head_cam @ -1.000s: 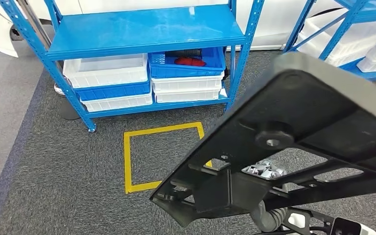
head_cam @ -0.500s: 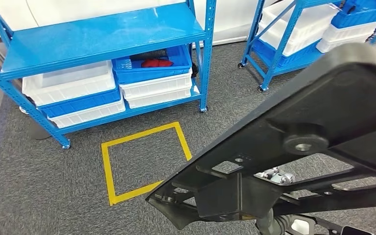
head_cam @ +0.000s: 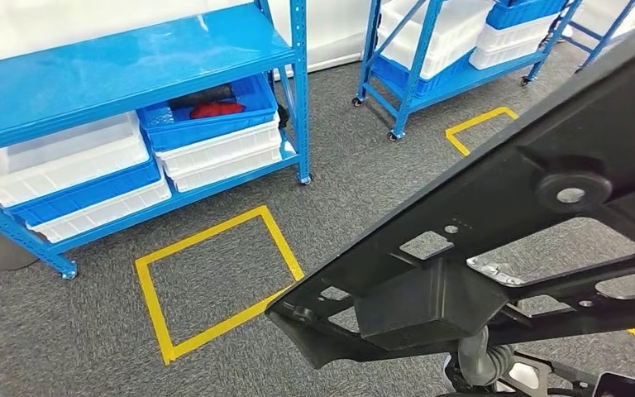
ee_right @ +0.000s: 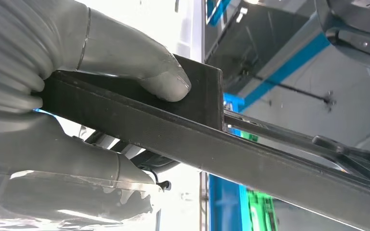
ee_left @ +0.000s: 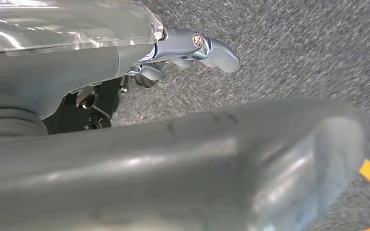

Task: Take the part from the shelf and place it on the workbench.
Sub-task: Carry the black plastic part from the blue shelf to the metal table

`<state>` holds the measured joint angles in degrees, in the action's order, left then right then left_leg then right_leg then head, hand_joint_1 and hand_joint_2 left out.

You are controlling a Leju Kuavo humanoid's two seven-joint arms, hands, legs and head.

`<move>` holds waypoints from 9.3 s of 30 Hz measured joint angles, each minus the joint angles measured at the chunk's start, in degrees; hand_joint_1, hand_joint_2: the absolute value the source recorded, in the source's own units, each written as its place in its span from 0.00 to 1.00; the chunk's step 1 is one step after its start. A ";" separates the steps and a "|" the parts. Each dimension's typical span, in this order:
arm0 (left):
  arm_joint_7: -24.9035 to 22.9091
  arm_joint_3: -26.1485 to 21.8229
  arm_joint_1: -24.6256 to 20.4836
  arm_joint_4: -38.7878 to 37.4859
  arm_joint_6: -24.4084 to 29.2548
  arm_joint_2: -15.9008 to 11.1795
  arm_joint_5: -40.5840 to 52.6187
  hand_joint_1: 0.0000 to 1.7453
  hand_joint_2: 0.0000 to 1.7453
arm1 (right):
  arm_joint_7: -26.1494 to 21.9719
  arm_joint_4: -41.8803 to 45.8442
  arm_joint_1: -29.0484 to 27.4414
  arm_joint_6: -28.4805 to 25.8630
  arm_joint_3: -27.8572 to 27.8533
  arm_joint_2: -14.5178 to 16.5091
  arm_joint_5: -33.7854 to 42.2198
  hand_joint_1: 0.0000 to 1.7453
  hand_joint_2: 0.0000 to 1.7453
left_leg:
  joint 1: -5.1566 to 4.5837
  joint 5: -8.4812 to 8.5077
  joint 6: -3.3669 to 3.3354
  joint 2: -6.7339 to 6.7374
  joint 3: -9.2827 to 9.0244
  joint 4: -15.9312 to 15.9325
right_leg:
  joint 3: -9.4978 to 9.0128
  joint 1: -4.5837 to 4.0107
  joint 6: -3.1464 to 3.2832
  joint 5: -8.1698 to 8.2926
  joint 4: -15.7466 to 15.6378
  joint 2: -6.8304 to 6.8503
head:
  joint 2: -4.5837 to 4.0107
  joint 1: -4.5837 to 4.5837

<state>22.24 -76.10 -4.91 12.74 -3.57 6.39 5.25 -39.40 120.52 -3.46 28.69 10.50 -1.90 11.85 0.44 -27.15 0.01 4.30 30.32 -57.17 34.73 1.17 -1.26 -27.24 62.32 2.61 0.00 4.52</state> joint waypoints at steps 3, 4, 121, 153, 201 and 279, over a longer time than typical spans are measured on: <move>0.20 -0.20 0.00 0.00 1.20 0.08 0.00 0.00 0.00 | -0.01 0.09 -0.61 -0.63 -0.51 0.14 0.16 1.00 1.00 | -0.28 -0.38 1.00 1.24 -0.13 -0.31 | -1.22 -0.50 1.18 0.36 -2.94 0.13 | 0.00 0.01; 0.22 -0.23 0.00 0.00 1.55 0.07 -0.02 0.00 0.00 | -0.01 0.23 -0.97 -0.62 -0.80 0.23 0.01 1.00 1.00 | -0.18 -0.50 1.34 1.45 -0.15 -0.35 | -1.15 -0.45 1.57 0.45 -3.01 -0.42 | 0.00 0.01; -2.01 -0.08 -1.18 0.42 6.22 -4.91 0.00 0.00 0.00 | 0.01 -2.81 0.80 -4.92 -9.61 3.79 -0.47 1.00 1.00 | -0.18 -0.02 -1.03 -0.54 0.80 -0.01 | 2.43 -0.49 0.22 -2.02 4.43 -1.40 | 0.00 0.01; -3.21 -1.33 -0.36 0.42 7.18 -4.57 0.02 0.00 0.00 | 0.01 1.67 -0.89 -14.60 -1.12 5.53 -3.25 1.00 1.00 | 0.31 -0.58 -0.34 0.06 0.85 -0.52 | -0.01 -0.66 0.22 -0.54 -0.34 -0.12 | 0.00 0.01; -2.97 -1.49 -1.39 0.42 6.82 -4.32 0.11 0.00 0.00 | 0.01 -4.93 3.81 -23.90 9.44 -0.96 -3.04 1.00 1.00 | 0.26 -0.55 0.49 -7.70 1.70 -1.63 | -0.78 -0.78 1.46 1.03 -3.58 -9.03 | 0.00 0.01; -5.07 0.16 -2.41 0.40 3.29 -3.13 0.02 0.00 0.00 | -0.01 0.83 -7.64 -23.17 7.01 3.28 -12.01 1.00 1.00 | -0.25 -1.29 -0.25 -3.08 0.43 -0.72 | -2.03 -1.16 1.00 0.08 -4.12 -2.45 | 0.00 0.01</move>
<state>17.18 -75.94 -7.32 13.14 -0.28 3.26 5.26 -39.41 121.36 -11.10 5.52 17.51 1.38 -0.15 0.19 -28.44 -0.24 1.22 30.74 -57.88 32.69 0.02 -0.26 -27.16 58.20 0.17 0.00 4.52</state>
